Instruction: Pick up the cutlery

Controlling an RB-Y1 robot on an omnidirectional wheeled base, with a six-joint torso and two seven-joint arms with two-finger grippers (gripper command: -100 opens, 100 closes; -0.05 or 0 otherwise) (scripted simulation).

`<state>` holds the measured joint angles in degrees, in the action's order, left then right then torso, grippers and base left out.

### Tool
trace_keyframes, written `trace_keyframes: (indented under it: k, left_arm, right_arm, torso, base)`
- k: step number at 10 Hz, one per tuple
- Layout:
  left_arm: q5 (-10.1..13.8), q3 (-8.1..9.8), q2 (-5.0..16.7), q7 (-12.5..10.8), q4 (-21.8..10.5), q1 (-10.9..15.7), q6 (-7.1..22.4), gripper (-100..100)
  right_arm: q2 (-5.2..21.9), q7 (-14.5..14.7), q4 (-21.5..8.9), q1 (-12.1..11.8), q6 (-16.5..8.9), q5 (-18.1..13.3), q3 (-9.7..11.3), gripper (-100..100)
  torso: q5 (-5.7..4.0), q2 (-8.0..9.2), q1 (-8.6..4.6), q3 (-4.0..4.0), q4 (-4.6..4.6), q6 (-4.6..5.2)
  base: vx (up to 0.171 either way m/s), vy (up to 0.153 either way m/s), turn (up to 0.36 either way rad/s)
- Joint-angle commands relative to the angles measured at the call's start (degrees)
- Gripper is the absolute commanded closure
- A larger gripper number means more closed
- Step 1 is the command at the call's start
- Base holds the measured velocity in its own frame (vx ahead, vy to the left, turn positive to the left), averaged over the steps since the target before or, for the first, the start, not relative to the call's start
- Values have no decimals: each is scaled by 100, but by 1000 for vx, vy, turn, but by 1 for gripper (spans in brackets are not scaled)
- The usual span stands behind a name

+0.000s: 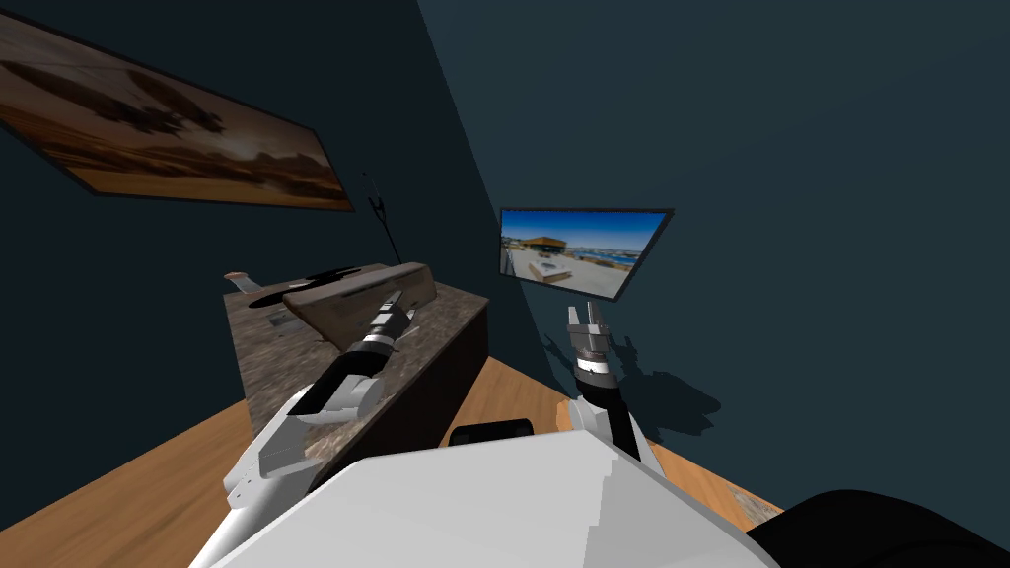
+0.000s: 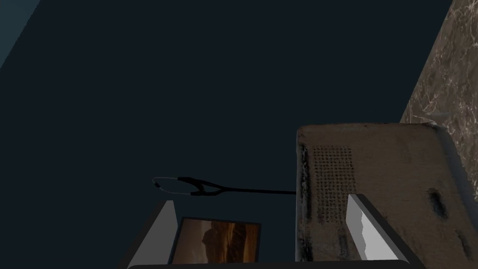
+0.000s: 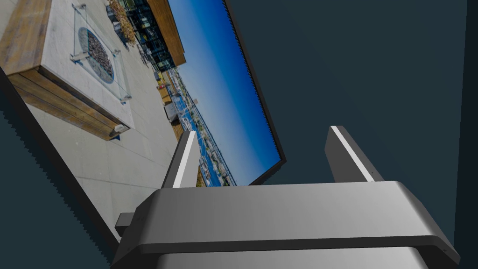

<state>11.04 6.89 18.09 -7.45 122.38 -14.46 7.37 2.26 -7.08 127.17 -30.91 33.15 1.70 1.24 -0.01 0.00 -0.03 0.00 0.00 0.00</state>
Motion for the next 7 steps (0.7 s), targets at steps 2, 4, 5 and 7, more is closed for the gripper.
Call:
trace_keyframes:
  k: [2, 4, 5, 7]
  left_arm:
    - [189, 77, 126, -106, -100, 108, 408, -100]
    - [379, 155, 252, -217, -217, 213, 716, -100]
    - [379, 155, 252, -217, -217, 213, 761, -100]
    - [572, 233, 378, -331, -340, 312, 1121, -100]
  right_arm:
    - [0, 0, 0, 0, 0, 0, 0, 0]
    - [0, 0, 0, 0, 0, 0, 0, 0]
    - [0, 0, 0, 0, 0, 0, 0, 0]
    - [0, 0, 0, 0, 0, 0, 0, 0]
  torso:
    - [0, -1, 0, 0, 0, 0]
    - [0, -1, -1, -1, 0, 0]
    - [0, -1, -1, -1, 0, 0]
    - [0, -3, 1, -1, -1, 0]
  base:
    - [-2, -10, 6]
    - [0, -12, 2]
    - [0, 0, 0]
    - [4, -8, -2]
